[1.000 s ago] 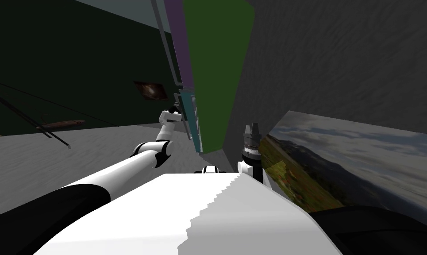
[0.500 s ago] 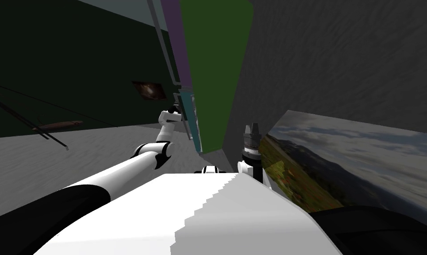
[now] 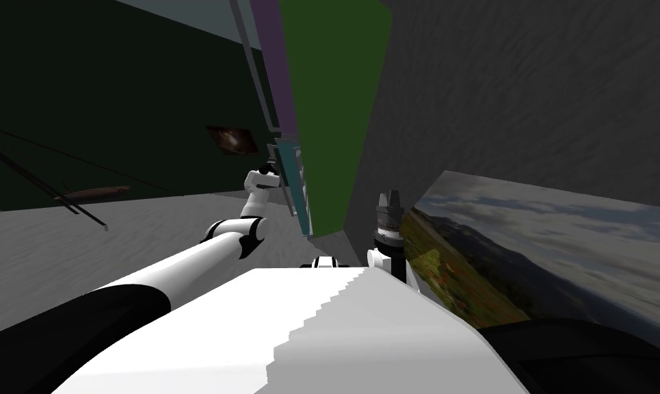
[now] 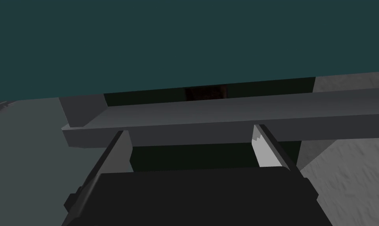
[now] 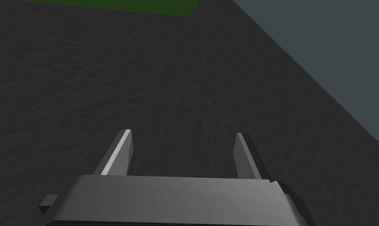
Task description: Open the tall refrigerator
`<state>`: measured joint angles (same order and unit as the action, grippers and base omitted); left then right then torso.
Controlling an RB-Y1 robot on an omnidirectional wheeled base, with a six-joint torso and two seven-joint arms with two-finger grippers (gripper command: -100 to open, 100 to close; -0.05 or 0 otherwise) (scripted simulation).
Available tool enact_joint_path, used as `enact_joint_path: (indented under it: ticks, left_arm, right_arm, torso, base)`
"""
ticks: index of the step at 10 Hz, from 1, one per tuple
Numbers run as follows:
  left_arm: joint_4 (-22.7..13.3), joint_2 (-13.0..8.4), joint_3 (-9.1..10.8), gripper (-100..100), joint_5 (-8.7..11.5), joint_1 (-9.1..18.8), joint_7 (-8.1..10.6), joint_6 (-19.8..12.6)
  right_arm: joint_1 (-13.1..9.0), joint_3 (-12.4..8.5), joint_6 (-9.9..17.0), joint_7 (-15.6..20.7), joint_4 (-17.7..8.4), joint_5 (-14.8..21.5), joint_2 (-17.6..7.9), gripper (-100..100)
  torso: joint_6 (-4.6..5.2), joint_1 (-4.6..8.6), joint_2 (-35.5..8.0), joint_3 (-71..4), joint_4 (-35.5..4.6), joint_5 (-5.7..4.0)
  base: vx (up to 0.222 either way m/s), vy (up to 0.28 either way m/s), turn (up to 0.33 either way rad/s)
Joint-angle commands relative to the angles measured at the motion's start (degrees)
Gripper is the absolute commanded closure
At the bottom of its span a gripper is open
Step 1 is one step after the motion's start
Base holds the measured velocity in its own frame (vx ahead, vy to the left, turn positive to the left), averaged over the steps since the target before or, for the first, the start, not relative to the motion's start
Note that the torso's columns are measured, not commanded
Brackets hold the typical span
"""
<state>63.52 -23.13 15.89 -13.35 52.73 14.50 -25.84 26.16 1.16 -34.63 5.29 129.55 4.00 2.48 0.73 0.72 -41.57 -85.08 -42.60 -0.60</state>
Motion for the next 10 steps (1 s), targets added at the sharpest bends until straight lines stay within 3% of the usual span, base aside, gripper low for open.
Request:
enact_joint_path:
  ticks: [1,8,10]
  left_arm:
    - [0.9,-0.6,0.80,-100,-0.5,2.4,0.47,-2.5]
    - [1.4,-1.2,1.55,-100,-0.7,3.9,0.81,-4.9]
    - [1.8,-1.7,2.10,-100,-0.9,5.1,1.06,-6.6]
  right_arm:
    - [0.0,0.0,0.0,0.0,0.0,0.0,0.0,0]
    - [0.0,0.0,0.0,0.0,0.0,0.0,0.0,0]
    - [0.0,0.0,0.0,0.0,0.0,0.0,0.0,0]
  torso:
    - [-0.05,-0.06,-0.2,0.1,0.0,0.06]
    - [0.04,0.08,-0.2,0.1,-0.2,-0.13]
    - [-0.40,-0.39,-0.5,0.3,0.2,0.35]
  base:
    - [0.006,-0.066,0.019]
    - [0.016,-0.026,-0.011]
    - [0.053,-0.030,-0.005]
